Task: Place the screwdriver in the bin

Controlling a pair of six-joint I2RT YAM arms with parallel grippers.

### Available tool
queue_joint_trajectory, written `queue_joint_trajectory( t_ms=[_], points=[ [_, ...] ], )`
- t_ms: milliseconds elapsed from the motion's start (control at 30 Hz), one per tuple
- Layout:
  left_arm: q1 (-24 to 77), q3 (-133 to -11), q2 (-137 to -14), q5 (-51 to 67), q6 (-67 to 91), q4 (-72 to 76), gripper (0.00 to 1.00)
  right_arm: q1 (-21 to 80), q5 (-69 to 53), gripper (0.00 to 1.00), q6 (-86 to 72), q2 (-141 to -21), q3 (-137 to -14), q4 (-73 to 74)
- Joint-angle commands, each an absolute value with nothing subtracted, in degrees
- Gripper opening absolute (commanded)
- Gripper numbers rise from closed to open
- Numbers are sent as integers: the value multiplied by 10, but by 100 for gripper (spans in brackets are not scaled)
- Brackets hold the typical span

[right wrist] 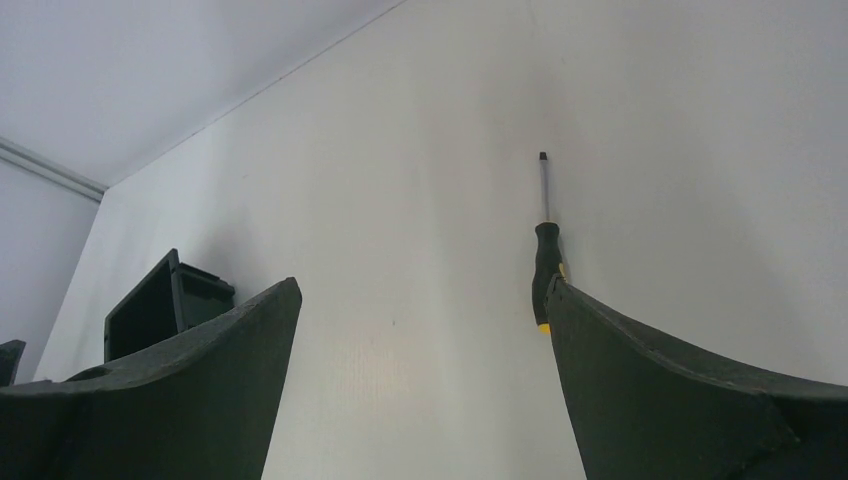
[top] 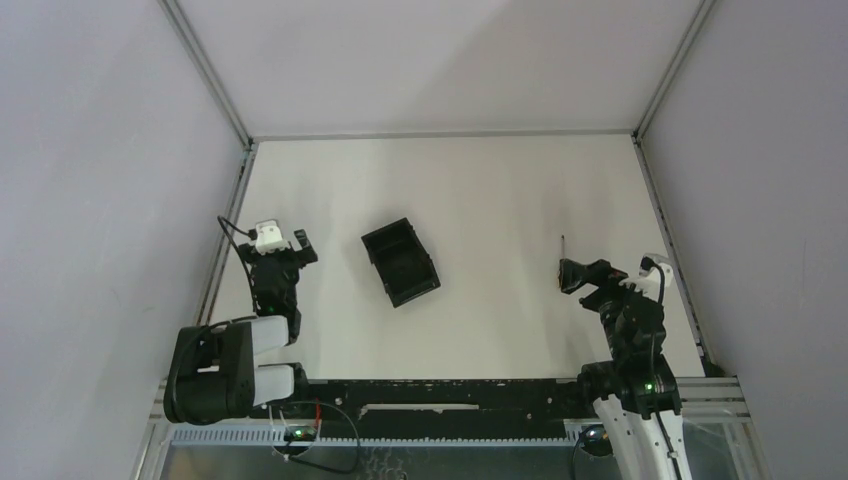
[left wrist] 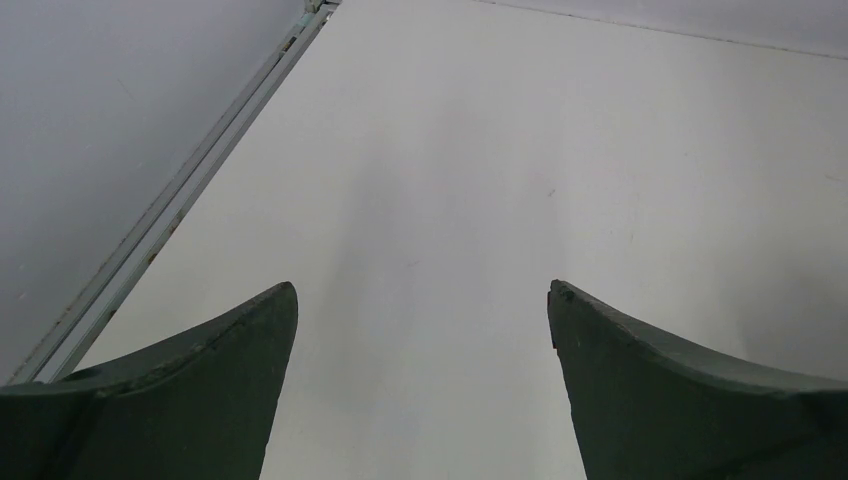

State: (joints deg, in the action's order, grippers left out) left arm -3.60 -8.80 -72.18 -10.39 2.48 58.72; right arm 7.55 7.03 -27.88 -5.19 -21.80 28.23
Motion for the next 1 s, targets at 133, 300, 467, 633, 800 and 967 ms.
queue_joint_trajectory(
  t_ms=[133,300,467,633,800,967],
  points=[
    [-33,-110,-722,-108,16,607,100,78,33,97,-233,-74,-269,221],
    [-33,-110,-722,-108,15,607,100,77,36,95,-175,-229,-414,253],
    [-33,-110,-722,-108,15,607,100,73,107,97,-130,-542,-654,470],
    [-33,-110,-721,-109,16,607,100,36,99,100,-122,-769,-734,565],
    [-33,-110,-721,-108,16,607,100,4,22,98,-107,-882,-706,530],
    [-32,-110,-722,-108,16,607,100,4,6,88,-92,-975,-673,479]
  ],
)
